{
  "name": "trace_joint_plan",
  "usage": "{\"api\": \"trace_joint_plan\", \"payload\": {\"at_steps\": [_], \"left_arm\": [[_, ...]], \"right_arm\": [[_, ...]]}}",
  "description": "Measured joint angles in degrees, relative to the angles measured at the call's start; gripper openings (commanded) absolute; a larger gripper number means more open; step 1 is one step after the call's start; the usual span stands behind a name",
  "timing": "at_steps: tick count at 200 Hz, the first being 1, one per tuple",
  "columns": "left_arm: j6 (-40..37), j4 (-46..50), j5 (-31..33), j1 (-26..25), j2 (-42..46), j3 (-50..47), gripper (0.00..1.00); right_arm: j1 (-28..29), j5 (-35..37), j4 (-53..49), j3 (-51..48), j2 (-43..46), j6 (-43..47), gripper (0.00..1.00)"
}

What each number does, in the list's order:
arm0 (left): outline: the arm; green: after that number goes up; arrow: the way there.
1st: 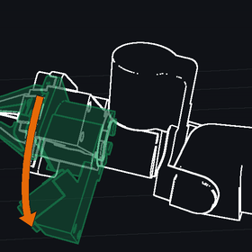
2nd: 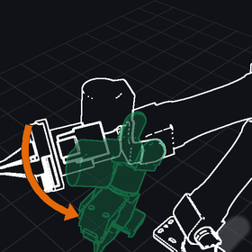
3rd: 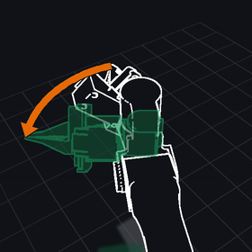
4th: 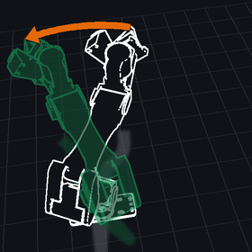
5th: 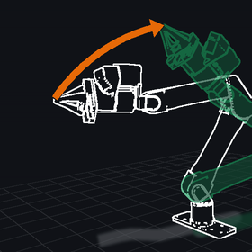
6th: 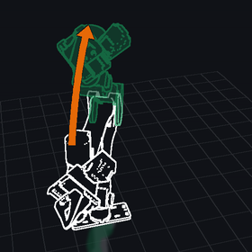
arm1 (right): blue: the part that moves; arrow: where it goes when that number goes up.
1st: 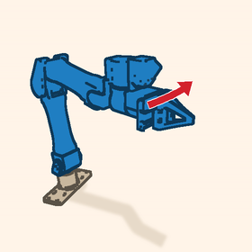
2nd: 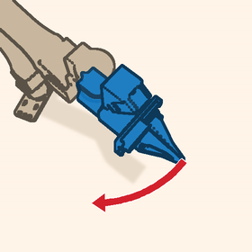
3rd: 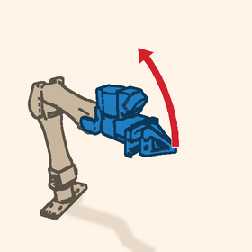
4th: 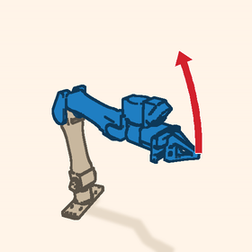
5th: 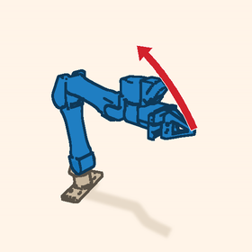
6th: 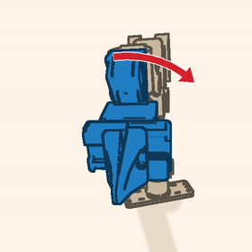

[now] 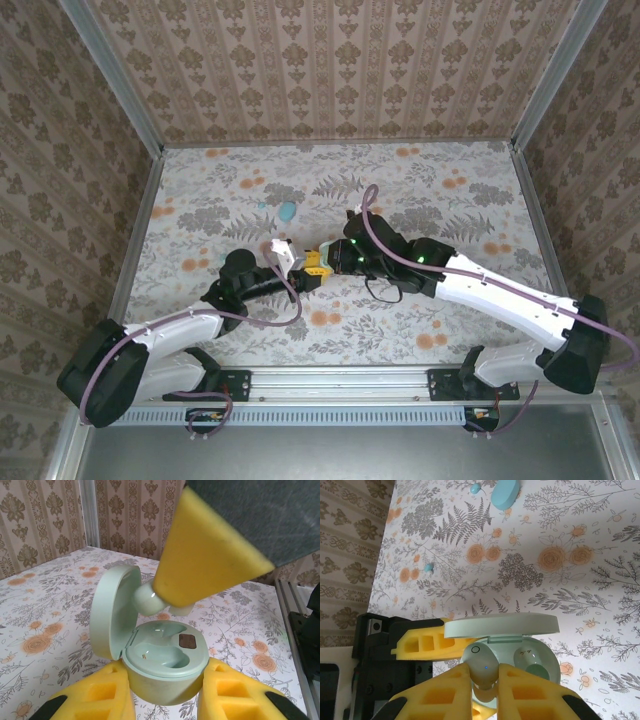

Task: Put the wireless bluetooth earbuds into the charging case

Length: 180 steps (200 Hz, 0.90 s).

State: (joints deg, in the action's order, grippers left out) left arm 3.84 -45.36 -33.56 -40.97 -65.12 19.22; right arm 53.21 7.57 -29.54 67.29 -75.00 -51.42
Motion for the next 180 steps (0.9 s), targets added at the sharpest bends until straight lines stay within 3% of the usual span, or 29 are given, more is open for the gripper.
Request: {"api": "trace_joint_plan", "payload": {"at_steps": [103, 180], "left_arm": [[-0.13, 0.83, 0.46, -0.33, 0.00, -0.02, 0.00], [-0.44, 1.68, 0.63, -0.63, 0.00, -0.04, 0.00]], "right_arm": [[1.33, 1.11, 0.66, 0.07, -3.04, -2.84, 0.18], [2.49, 1.49, 0.59, 0.09, -3.39, -4.52, 0.36]]}}
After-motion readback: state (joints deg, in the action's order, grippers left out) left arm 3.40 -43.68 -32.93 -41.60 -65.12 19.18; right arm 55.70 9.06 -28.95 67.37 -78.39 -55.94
